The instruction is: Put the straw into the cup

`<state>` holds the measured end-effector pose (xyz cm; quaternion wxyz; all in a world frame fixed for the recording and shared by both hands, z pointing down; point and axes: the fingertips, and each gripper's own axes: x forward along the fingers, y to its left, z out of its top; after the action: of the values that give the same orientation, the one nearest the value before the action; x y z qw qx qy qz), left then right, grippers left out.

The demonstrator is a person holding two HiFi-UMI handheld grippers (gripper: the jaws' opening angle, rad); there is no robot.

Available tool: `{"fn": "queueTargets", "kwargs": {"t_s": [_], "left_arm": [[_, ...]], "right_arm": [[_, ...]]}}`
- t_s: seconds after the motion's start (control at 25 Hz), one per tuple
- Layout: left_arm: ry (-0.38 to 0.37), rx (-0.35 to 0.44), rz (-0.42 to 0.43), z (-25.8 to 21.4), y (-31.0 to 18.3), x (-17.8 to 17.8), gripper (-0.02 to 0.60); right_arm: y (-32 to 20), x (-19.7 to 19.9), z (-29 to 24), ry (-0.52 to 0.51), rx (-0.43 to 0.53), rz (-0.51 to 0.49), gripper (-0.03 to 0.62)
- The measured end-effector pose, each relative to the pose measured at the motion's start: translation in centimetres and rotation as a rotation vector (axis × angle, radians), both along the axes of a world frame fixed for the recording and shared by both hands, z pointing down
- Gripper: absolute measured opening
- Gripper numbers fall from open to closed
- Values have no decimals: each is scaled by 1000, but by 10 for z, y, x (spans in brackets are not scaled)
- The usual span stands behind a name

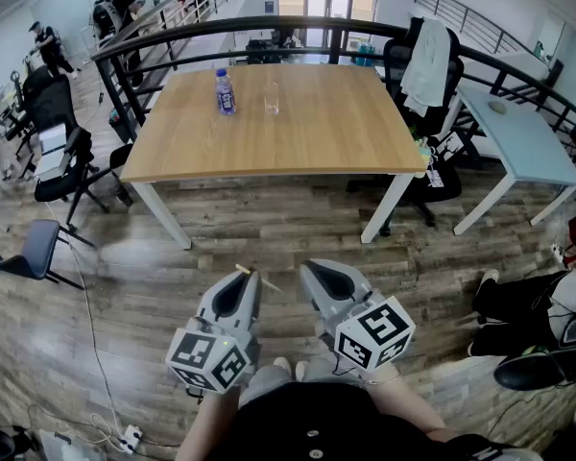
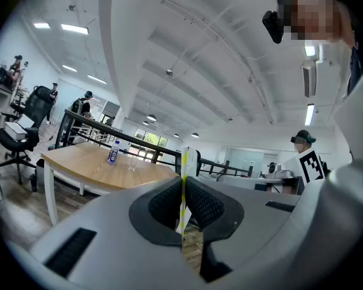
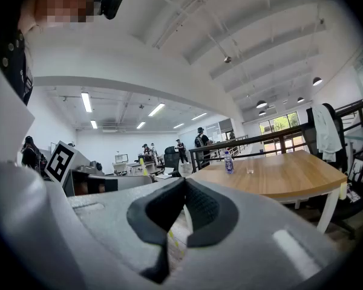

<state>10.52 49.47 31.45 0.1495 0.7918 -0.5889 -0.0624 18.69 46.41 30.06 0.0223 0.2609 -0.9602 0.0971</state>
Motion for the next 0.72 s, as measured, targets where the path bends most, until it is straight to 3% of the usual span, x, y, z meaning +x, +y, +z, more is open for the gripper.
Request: {"fn": "queueTargets", "kwargs": {"t_s": [0.24,0.48,0.72], "left_arm": [[13,-18,-23,9,6,-7,32],[4,13,-2,0,2,-6,32],[7,32,4,-3,-1,-16,32]], "right_arm": [[6,-2,5,1,-14,-11,-3],[6,-6,0,-49,-37,-10,-3],[3,-17,-8,-53,0,-9,-2]]}}
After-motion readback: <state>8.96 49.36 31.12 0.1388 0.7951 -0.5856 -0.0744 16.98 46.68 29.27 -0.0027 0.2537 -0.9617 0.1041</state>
